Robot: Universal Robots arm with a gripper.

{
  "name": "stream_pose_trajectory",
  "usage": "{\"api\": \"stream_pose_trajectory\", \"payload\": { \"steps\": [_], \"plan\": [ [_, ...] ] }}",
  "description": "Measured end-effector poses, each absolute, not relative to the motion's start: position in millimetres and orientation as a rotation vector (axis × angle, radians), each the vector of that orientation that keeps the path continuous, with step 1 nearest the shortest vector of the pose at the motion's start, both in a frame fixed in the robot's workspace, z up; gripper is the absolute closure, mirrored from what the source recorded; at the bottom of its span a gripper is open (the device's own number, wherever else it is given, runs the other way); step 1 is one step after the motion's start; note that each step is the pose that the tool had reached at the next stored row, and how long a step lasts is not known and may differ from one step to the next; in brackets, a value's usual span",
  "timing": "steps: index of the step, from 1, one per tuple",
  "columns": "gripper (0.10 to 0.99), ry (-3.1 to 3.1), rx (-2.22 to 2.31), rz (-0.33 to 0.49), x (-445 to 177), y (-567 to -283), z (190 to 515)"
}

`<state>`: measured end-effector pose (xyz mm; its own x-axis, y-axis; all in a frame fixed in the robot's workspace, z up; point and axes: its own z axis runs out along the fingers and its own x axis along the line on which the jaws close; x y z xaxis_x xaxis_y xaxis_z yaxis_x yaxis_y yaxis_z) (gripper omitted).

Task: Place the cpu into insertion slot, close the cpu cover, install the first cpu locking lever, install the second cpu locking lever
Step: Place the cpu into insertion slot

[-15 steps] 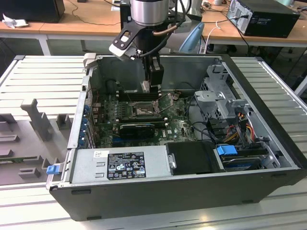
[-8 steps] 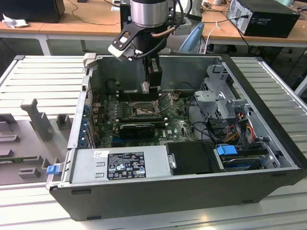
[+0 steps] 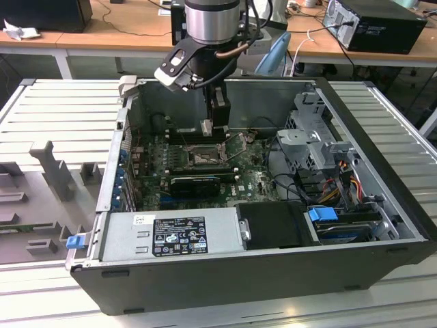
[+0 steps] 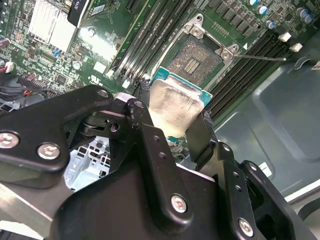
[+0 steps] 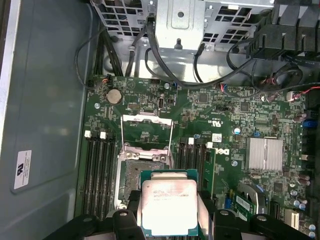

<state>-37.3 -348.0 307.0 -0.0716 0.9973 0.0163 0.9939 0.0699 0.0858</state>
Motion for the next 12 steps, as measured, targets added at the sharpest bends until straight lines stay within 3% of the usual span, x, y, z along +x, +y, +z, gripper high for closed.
{"api": "stream_pose_trajectory", "payload": {
  "steps": [12],
  "plan": [
    [0.557, 2.263, 2.108, 0.114, -37.2, -348.0, 300.7]
  ]
}}
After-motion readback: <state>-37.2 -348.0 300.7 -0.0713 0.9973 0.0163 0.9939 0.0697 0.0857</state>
